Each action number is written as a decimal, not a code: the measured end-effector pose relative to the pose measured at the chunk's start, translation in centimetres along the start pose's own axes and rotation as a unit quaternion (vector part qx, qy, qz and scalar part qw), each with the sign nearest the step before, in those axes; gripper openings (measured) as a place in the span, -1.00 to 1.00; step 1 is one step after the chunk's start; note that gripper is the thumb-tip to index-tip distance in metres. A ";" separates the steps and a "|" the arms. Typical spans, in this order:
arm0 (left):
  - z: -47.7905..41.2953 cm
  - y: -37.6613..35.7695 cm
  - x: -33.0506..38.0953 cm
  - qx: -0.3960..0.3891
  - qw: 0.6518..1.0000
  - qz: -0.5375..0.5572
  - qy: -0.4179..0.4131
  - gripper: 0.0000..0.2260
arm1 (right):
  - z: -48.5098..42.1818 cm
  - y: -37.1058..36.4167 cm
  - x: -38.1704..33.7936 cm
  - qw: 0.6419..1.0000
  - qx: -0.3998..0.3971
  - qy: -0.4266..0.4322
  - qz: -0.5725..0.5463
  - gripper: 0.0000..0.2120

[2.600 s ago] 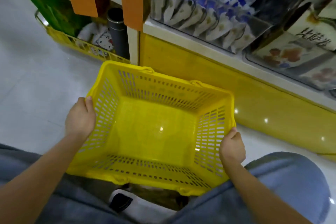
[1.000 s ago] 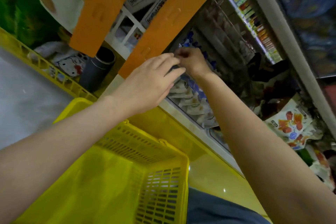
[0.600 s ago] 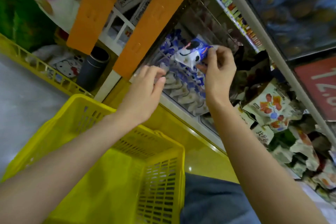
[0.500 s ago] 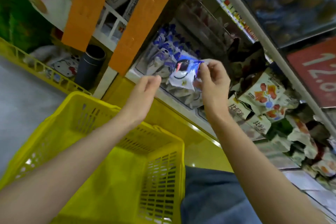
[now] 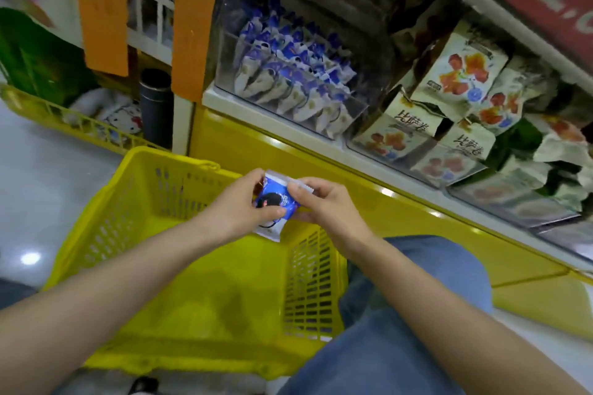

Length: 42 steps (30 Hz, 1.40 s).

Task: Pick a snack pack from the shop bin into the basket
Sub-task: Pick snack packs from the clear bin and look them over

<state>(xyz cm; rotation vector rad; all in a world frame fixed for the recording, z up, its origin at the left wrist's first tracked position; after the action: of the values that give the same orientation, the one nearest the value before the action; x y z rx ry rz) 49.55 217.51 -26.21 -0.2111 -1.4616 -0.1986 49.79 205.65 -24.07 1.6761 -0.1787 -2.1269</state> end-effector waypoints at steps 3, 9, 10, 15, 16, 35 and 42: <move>0.0 1.0 -0.4 -0.003 0.999 -0.045 0.009 -0.77 | -0.3 -0.9 0.4 0.999 -0.021 -0.014 -0.027 -0.82; -0.2 2.8 -1.1 0.066 0.998 -0.010 0.007 -0.84 | -1.9 -1.9 0.5 1.000 -0.018 0.019 0.013 -0.85; -0.2 3.0 -1.4 0.072 0.997 -0.008 0.011 -0.81 | -2.0 -2.1 0.7 0.999 -0.024 0.027 0.010 -0.81; -0.5 3.0 -3.4 0.084 0.995 0.027 0.056 -0.73 | -1.6 -2.5 -0.4 0.936 0.055 0.215 0.274 -0.84; -0.6 3.0 -3.6 0.083 0.994 0.036 0.065 -0.72 | -1.4 -2.7 -0.7 0.920 0.062 0.241 0.302 -0.86; -1.6 4.4 -3.7 0.167 0.984 0.044 0.033 -0.82 | -2.4 -3.1 5.4 0.990 -0.076 -0.098 0.060 -0.53; -1.2 3.3 -1.0 0.107 0.975 -0.182 -0.063 -0.83 | -2.8 -2.6 2.5 0.992 0.033 0.056 0.109 -0.91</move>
<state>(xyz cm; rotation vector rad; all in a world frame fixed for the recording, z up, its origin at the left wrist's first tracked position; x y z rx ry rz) 51.45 220.41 -27.36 0.2262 -1.6273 -0.3267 51.34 207.46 -27.99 1.7233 -0.3845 -1.8807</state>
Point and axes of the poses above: each hand's wrist, its own z-axis away from the middle knuckle, its own y-axis out of the back of the hand, x = y × z, the point moved 7 cm from there along -z, towards the middle knuckle, and after that the axes turned 8 degrees about z, right-handed, at the moved point
